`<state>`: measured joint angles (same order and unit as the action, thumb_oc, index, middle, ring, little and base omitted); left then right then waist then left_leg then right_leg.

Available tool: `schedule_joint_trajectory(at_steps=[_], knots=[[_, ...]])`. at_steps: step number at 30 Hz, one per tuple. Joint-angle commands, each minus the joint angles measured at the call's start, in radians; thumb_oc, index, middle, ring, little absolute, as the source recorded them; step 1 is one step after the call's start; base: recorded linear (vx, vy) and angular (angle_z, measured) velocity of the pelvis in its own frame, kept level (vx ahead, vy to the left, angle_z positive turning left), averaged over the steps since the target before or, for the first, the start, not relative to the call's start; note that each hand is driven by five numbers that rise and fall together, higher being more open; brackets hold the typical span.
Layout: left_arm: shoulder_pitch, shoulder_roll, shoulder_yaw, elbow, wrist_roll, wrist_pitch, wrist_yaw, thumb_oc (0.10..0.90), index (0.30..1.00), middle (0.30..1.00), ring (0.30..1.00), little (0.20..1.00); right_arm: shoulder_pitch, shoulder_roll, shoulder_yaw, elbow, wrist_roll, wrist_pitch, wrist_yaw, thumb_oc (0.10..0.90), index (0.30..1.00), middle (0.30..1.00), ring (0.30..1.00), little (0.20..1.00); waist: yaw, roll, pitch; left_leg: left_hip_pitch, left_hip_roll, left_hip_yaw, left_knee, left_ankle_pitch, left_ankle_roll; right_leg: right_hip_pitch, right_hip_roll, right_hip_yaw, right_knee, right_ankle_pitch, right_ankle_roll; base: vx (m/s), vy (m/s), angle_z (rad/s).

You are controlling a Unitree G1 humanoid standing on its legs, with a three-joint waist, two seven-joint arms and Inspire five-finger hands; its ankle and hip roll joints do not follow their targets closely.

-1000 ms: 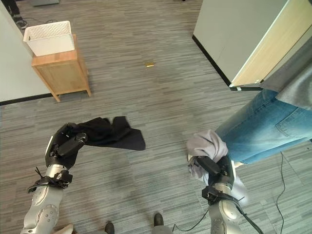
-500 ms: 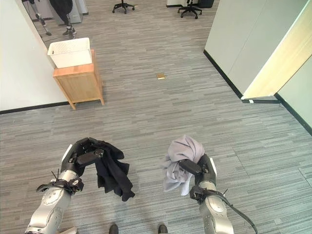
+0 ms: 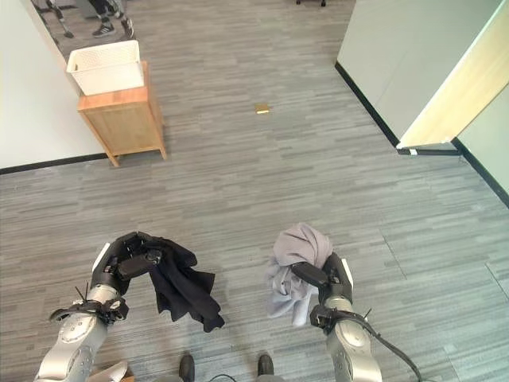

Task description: Pick up bed clothes into laundry basket.

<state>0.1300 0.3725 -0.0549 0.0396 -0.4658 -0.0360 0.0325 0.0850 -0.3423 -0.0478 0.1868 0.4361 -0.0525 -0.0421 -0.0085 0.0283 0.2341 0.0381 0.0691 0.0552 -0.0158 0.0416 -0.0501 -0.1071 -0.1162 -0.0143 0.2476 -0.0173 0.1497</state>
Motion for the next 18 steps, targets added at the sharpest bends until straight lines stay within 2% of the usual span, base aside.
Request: schedule_joint_trajectory(at_steps=[1,2,5,6,8,9,10,11,12,13,14,15,16,18], knots=[[-0.142,0.089,0.085,-0.120,0.016,-0.108,-0.009,0.400,0.300,0.300,0.300,0.300,-0.041,0.000,0.002,-0.108,-0.011,-0.086,0.051,0.400,0.300,0.300,0.300,0.300,-0.015,0.011,0.034,0.011,-0.018,-0.109,0.085,-0.139,0.088,-0.235,0.100,0.050,0.550,-0.038,0.063,0.32,0.090,0.17],[-0.163,0.080,0.073,-0.122,0.016,-0.111,-0.002,0.400,0.300,0.300,0.300,0.300,-0.025,0.006,0.001,-0.112,-0.014,-0.084,0.050,0.400,0.300,0.300,0.300,0.300,-0.032,0.015,0.037,0.033,-0.018,-0.122,0.083,-0.143,0.085,-0.258,0.099,0.049,0.567,-0.028,0.052,0.35,-0.048,0.42],[-0.207,0.053,0.023,-0.135,-0.021,-0.117,-0.005,0.400,0.300,0.300,0.300,0.300,0.013,0.023,-0.018,-0.118,0.012,-0.088,0.039,0.400,0.300,0.300,0.300,0.300,-0.090,0.002,0.031,0.110,-0.025,-0.172,0.059,-0.191,0.061,-0.284,0.021,0.109,0.408,0.000,0.024,0.41,-0.130,0.68],[-0.236,0.049,0.000,-0.134,-0.024,-0.118,-0.009,0.400,0.300,0.300,0.300,0.300,0.010,0.021,-0.025,-0.116,0.022,-0.093,0.036,0.400,0.300,0.300,0.300,0.300,-0.114,-0.012,0.028,0.136,-0.032,-0.194,0.047,-0.211,0.042,-0.286,-0.009,0.126,0.254,0.025,0.033,0.50,-0.184,0.86],[-0.263,0.053,-0.027,-0.127,-0.021,-0.114,-0.023,0.400,0.300,0.300,0.300,0.300,0.013,0.008,-0.032,-0.115,0.020,-0.088,0.037,0.400,0.300,0.300,0.300,0.300,-0.148,-0.031,0.020,0.210,-0.039,-0.223,0.018,-0.261,0.014,-0.267,-0.057,0.119,-0.013,0.058,0.061,0.60,-0.227,0.72],[-0.284,0.063,-0.043,-0.119,-0.010,-0.106,-0.033,0.400,0.300,0.300,0.300,0.300,0.018,0.003,-0.036,-0.113,0.016,-0.083,0.039,0.400,0.300,0.300,0.300,0.300,-0.159,-0.038,0.011,0.252,-0.032,-0.237,0.013,-0.297,0.003,-0.271,-0.076,0.119,-0.113,0.067,0.079,0.61,-0.262,0.54],[-0.290,0.067,-0.055,-0.115,-0.004,-0.104,-0.044,0.400,0.300,0.300,0.300,0.300,0.023,0.001,-0.039,-0.116,0.013,-0.077,0.041,0.400,0.300,0.300,0.300,0.300,-0.178,-0.044,0.008,0.288,-0.023,-0.257,0.002,-0.312,-0.002,-0.260,-0.092,0.089,-0.222,0.112,0.094,0.60,-0.308,0.51],[-0.286,0.075,-0.058,-0.124,0.008,-0.099,-0.061,0.400,0.300,0.300,0.300,0.300,0.021,-0.003,-0.037,-0.124,0.009,-0.070,0.055,0.400,0.300,0.300,0.300,0.300,-0.187,-0.050,-0.004,0.328,-0.011,-0.264,-0.003,-0.334,-0.010,-0.268,-0.096,0.058,-0.258,0.132,0.110,0.57,-0.343,0.66],[-0.270,0.079,-0.053,-0.130,0.009,-0.097,-0.073,0.400,0.300,0.300,0.300,0.300,0.018,-0.009,-0.032,-0.123,0.006,-0.063,0.061,0.400,0.300,0.300,0.300,0.300,-0.190,-0.047,-0.021,0.365,0.006,-0.262,-0.007,-0.342,-0.020,-0.258,-0.090,-0.015,-0.274,0.154,0.111,0.56,-0.375,0.62],[-0.271,0.075,-0.058,-0.131,0.012,-0.092,-0.078,0.400,0.300,0.300,0.300,0.300,0.021,-0.016,-0.025,-0.116,0.007,-0.059,0.069,0.400,0.300,0.300,0.300,0.300,-0.189,-0.047,-0.037,0.363,0.018,-0.275,0.031,-0.326,-0.035,-0.237,-0.099,-0.001,-0.263,0.163,0.102,0.36,-0.244,0.59],[-0.270,0.075,-0.058,-0.131,0.012,-0.091,-0.078,0.400,0.300,0.300,0.300,0.300,0.021,-0.016,-0.024,-0.116,0.008,-0.059,0.069,0.400,0.300,0.300,0.300,0.300,-0.193,-0.046,-0.038,0.359,0.019,-0.280,0.036,-0.329,-0.036,-0.235,-0.101,-0.005,-0.264,0.162,0.102,0.52,-0.375,0.48],[-0.252,0.060,-0.063,-0.132,0.004,-0.088,-0.094,0.400,0.300,0.300,0.300,0.300,-0.005,-0.028,-0.006,-0.098,0.013,-0.050,0.078,0.400,0.300,0.300,0.300,0.300,-0.199,-0.042,-0.061,0.364,0.060,-0.269,0.149,-0.204,-0.075,-0.214,-0.082,-0.008,-0.223,0.208,0.086,0.54,-0.406,0.29],[-0.244,0.045,-0.062,-0.124,-0.005,-0.086,-0.092,0.400,0.300,0.300,0.300,0.300,-0.010,-0.037,0.007,-0.096,0.019,-0.049,0.079,0.400,0.300,0.300,0.300,0.300,-0.200,-0.028,-0.068,0.338,0.086,-0.259,0.256,-0.053,-0.095,-0.202,-0.058,-0.024,-0.176,0.187,0.057,0.70,-0.486,0.17],[-0.258,0.030,-0.083,-0.121,-0.020,-0.078,-0.088,0.400,0.300,0.300,0.300,0.300,-0.013,-0.065,0.008,-0.108,0.058,-0.052,0.081,0.400,0.300,0.300,0.300,0.300,-0.187,-0.051,-0.058,0.184,0.071,-0.240,0.539,0.141,-0.103,-0.116,-0.066,-0.034,-0.179,0.143,-0.003,0.50,-0.428,0.03]])
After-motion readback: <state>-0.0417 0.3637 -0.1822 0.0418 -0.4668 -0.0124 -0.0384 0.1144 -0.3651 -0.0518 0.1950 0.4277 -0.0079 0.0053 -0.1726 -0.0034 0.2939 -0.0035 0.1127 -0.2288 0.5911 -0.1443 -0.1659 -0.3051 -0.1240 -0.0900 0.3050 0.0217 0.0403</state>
